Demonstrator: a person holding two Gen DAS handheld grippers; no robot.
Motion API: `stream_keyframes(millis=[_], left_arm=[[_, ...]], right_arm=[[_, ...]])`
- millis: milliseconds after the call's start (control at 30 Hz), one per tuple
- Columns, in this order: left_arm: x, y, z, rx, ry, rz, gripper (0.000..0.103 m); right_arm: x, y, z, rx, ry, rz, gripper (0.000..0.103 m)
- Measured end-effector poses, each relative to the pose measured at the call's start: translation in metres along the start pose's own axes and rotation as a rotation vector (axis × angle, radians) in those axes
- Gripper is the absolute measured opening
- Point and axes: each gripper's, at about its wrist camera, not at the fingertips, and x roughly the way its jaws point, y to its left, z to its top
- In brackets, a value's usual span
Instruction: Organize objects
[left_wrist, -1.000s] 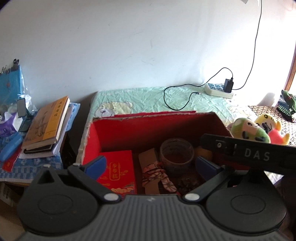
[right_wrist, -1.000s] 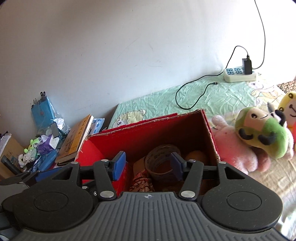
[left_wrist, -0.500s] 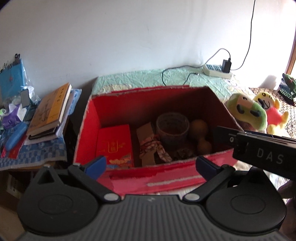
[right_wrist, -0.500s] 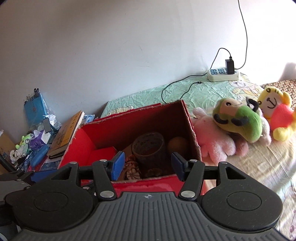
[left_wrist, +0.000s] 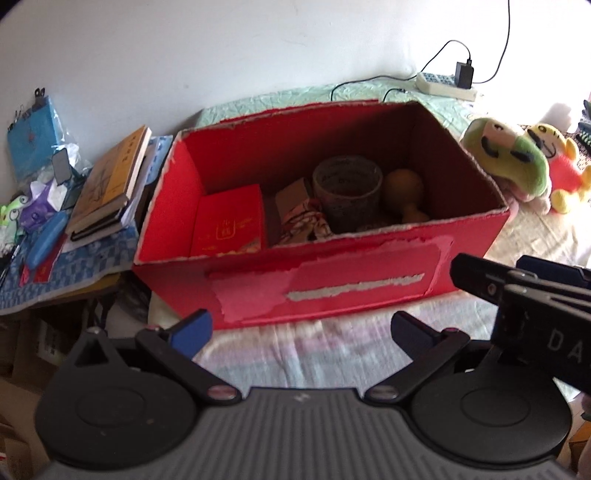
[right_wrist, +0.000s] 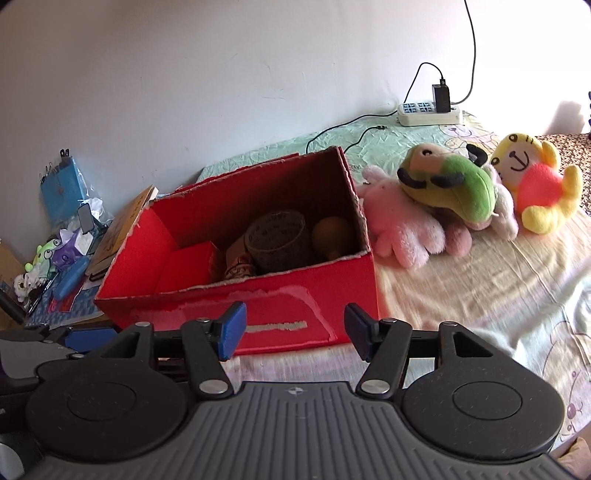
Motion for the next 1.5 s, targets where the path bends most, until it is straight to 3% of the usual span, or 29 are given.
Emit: stream_keyframes(millis=[400, 467, 767, 1033, 1500], left_arm=[[0.008, -0.019, 0.0, -0.077, 0.087, 0.139, 0.103], [0.01, -0.021, -0.001, -0.107, 0.106, 0.119, 0.103], [0.012, -0.022, -0.003, -0.13, 0.118, 0.166, 0.103], [0.015, -0.003, -0.001, -0.132, 0.118, 0.158, 0.103], [0.003, 0.03, 0.021, -0.036, 0.034, 0.102, 0.103]], right_arm=[[0.014, -0.017, 0.014, -0.105, 0.134, 0.071, 0.063], [0.015, -0.022, 0.015, -0.119, 0.15, 0.074, 0.063], [0.022, -0.027, 0.017, -0.134, 0.171, 0.059, 0.069], [0.028, -0.012, 0.018, -0.13, 0.179, 0.063, 0.07], [0.025, 0.017, 0.032, -0.06, 0.158, 0.054, 0.07]])
